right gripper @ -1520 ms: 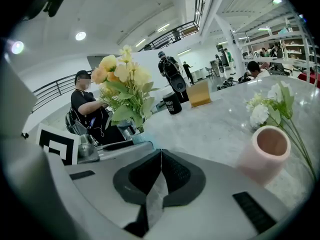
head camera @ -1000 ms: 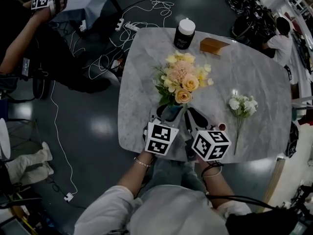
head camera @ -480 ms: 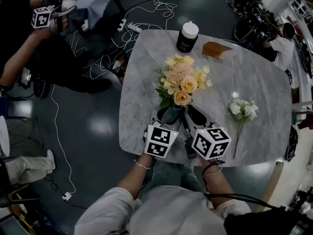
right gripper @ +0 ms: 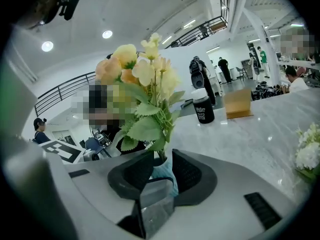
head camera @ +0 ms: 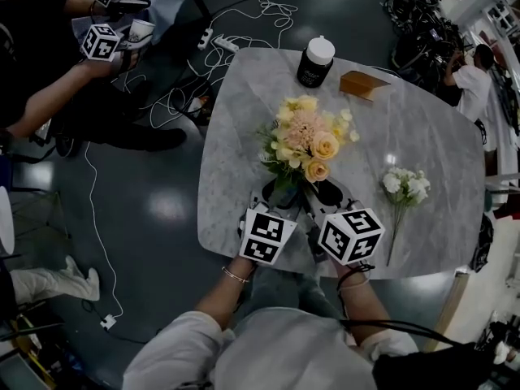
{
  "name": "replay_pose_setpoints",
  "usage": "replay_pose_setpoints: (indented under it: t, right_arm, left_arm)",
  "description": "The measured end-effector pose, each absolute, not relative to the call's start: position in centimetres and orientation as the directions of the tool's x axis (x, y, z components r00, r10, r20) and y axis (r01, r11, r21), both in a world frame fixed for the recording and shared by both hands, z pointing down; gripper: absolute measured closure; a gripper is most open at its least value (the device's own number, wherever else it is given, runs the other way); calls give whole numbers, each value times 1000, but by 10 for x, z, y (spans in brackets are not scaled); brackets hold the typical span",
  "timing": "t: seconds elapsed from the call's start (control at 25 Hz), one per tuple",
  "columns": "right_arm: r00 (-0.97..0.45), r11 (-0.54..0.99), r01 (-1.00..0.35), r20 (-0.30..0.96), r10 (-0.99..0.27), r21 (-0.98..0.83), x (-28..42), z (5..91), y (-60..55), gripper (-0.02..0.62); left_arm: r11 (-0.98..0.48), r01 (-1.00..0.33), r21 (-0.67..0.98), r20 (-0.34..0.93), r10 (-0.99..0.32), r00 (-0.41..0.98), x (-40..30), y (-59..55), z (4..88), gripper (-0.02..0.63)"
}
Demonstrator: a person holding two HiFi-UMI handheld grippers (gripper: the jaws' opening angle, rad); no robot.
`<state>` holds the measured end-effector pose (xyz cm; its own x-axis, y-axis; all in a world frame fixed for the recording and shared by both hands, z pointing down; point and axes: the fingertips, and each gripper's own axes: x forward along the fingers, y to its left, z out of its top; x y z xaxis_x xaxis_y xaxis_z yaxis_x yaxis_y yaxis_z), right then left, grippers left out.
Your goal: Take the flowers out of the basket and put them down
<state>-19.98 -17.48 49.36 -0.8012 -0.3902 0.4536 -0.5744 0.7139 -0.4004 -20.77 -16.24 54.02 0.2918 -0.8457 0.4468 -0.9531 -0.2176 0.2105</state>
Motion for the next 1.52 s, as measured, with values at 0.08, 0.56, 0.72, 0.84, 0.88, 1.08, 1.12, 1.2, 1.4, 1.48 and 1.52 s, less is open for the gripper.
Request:
replay_pose_setpoints:
  t: [0.08,0.56,0.72,0.84,0.88,1.08,1.12,1.2,1.4,1.48,1.52]
  right_arm:
    - [-805,726,-565,455,-380,-393,-203,494,-175,511]
    - [-808,733,-559,454,-376,-388,-213,498,-181,505]
    - [-811,735,-556,450,-375,-389,-214,499,-182,508]
    - [-810,746,-554,449,-378,-370,-215,498,-182,527]
    - [-809,748,-554,448,-381,-365,-215,497,-182,533]
    - [-810,749,-557,432,-397,-359,-213,491,-183,543]
    - [-811,748,-558,428,-399,-360,-212,490,-184,545]
    - [-811,745,-560,422,-405,-362,-211,487,-185,545]
    - [-815,737,-564,393,-426,-372,-207,478,-191,548]
    - [-816,737,-565,383,-433,-372,-207,473,-192,548]
    - [-817,737,-564,378,-435,-372,-207,471,-193,548]
  left_arm:
    - [-221,-953,206,447,-845,293,-206,-162,541,373]
    - [-249,-952,178,448,-841,304,-201,-159,542,374]
    - [-249,-952,177,446,-842,303,-201,-160,542,376]
    - [-250,-952,178,445,-842,304,-202,-159,542,374]
    - [-249,-951,180,444,-843,305,-202,-159,542,374]
    - [-240,-952,191,441,-845,302,-201,-157,542,373]
    - [-235,-951,199,440,-846,301,-202,-157,543,373]
    - [-226,-950,216,440,-846,302,-202,-156,544,373]
    - [-218,-950,226,442,-846,299,-202,-159,544,373]
    - [-212,-951,226,443,-847,294,-202,-158,544,373]
    - [-208,-952,226,444,-847,291,-202,-158,544,373]
